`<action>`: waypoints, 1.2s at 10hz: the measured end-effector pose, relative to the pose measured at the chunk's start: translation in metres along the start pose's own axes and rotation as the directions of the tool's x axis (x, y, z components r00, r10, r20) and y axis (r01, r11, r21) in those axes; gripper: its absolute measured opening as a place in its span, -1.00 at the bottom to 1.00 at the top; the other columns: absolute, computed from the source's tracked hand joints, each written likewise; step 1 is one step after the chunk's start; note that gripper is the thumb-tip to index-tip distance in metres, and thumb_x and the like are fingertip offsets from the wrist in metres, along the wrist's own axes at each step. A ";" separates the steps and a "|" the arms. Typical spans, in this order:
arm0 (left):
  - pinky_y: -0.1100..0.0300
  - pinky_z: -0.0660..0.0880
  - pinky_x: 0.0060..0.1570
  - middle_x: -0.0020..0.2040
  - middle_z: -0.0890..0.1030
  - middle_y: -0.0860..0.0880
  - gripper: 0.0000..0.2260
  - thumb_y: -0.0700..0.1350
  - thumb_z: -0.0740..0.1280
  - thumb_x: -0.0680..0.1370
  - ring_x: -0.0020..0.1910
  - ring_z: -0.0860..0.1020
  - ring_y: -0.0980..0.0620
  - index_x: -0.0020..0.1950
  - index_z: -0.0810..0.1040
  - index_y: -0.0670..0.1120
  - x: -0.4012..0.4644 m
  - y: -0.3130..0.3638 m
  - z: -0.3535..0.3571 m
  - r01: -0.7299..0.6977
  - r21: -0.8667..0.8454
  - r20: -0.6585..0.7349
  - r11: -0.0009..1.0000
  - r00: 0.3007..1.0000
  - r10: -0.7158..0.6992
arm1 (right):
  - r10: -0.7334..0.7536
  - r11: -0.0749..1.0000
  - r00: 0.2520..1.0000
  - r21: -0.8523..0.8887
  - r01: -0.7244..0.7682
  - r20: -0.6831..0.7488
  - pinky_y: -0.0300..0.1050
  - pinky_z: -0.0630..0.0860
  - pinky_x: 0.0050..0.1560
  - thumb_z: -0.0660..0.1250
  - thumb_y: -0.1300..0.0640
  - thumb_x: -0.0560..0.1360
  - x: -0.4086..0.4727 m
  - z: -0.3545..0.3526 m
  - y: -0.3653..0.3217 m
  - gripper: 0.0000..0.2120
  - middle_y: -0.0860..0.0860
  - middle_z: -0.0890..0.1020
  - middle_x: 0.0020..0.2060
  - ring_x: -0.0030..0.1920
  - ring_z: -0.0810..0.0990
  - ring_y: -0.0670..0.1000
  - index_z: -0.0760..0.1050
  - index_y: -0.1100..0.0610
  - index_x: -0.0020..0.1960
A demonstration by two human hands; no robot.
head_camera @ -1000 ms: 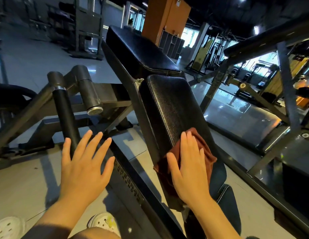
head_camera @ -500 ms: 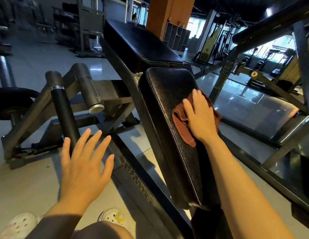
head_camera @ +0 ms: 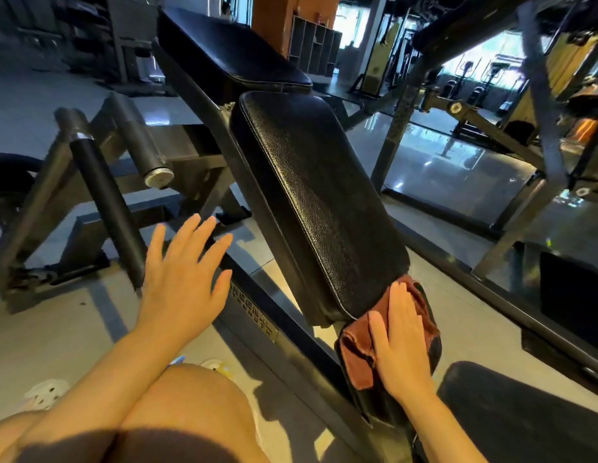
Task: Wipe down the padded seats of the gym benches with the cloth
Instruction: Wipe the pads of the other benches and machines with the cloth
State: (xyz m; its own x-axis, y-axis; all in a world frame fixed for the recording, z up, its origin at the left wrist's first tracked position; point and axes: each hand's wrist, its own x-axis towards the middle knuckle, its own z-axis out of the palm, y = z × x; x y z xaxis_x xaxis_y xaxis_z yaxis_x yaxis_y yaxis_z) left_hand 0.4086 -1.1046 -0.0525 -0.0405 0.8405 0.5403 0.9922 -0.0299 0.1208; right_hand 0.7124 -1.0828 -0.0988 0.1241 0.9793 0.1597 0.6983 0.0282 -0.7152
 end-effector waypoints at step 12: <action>0.37 0.16 0.36 0.26 0.22 0.50 -0.59 0.14 0.17 0.51 0.38 0.21 0.42 0.28 0.12 0.46 -0.063 0.165 0.063 0.567 -0.824 0.555 0.017 0.811 -0.185 | -0.090 0.986 0.985 -0.154 0.066 -0.149 0.01 -0.27 0.54 0.00 0.00 0.50 -0.033 0.033 -0.014 -0.29 -0.01 -0.11 0.59 0.50 -0.29 -0.10 -0.16 0.07 0.60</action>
State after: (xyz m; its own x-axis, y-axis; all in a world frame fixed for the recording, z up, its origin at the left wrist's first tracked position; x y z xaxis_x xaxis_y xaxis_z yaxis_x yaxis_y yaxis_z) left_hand 0.5827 -1.1283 -0.1195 -0.1508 0.9875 -0.0457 -0.1029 0.0303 0.9942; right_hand 0.6751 -1.1090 -0.1168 0.1649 0.9319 0.3231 0.8053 0.0619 -0.5896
